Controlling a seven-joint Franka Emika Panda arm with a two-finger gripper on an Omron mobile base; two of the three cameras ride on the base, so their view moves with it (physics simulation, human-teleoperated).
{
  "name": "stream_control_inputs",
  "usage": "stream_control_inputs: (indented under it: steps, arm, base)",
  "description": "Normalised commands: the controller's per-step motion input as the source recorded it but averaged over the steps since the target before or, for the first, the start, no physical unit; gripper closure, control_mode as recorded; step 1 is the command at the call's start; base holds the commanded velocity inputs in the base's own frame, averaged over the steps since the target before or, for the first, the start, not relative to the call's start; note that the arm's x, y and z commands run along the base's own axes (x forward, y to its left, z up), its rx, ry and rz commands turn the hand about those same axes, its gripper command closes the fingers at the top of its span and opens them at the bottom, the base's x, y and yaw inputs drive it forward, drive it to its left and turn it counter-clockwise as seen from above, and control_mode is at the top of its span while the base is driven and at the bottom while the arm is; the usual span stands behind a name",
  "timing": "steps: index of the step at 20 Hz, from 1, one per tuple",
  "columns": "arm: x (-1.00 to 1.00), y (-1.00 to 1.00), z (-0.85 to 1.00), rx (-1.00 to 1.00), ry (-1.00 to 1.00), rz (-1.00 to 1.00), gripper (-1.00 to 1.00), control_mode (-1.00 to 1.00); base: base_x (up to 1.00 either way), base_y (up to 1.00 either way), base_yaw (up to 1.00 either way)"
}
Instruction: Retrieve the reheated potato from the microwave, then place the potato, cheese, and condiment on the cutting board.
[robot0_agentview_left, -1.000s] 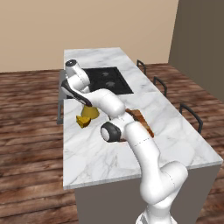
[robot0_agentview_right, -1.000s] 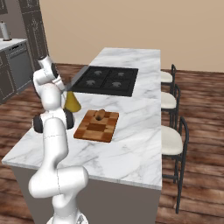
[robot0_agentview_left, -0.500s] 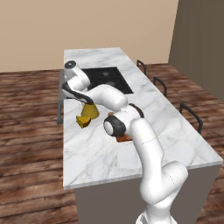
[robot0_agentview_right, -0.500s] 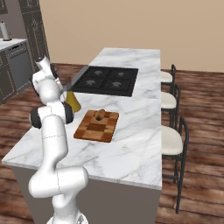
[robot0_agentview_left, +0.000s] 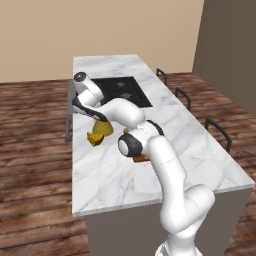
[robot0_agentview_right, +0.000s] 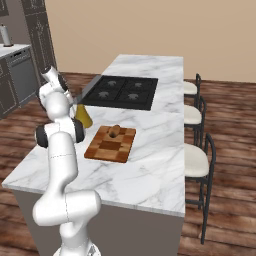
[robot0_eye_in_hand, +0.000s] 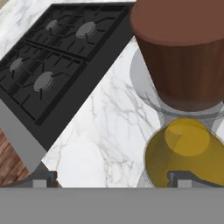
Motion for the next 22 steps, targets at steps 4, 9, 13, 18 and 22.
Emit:
stream_control_inputs:
  steps: [4,9,13,18,22]
  arm:
    - [0.32,0.10,0.21,-0.09,0.22,-0.13,-1.00,-1.00]
    - [0.22,0.07,0.08,-0.07,0.29,-0.09,1.00,-1.00]
    - [0.18,0.12,-0.06,-0.06,0.35,-0.04,1.00,-1.00]
    - [0.11,0.09,-0.23,-0.03,0.32,-0.01,1.00,-1.00]
    - [0.02,0.06,-0.23,-0.04,0.27,0.00,1.00,-1.00]
  base:
    - [0.00,0.00,0.00]
    - [0.00,0.00,0.00]
    - [0.00,0.00,0.00]
    - [0.00,0.00,0.00]
    - [0.00,0.00,0.00]
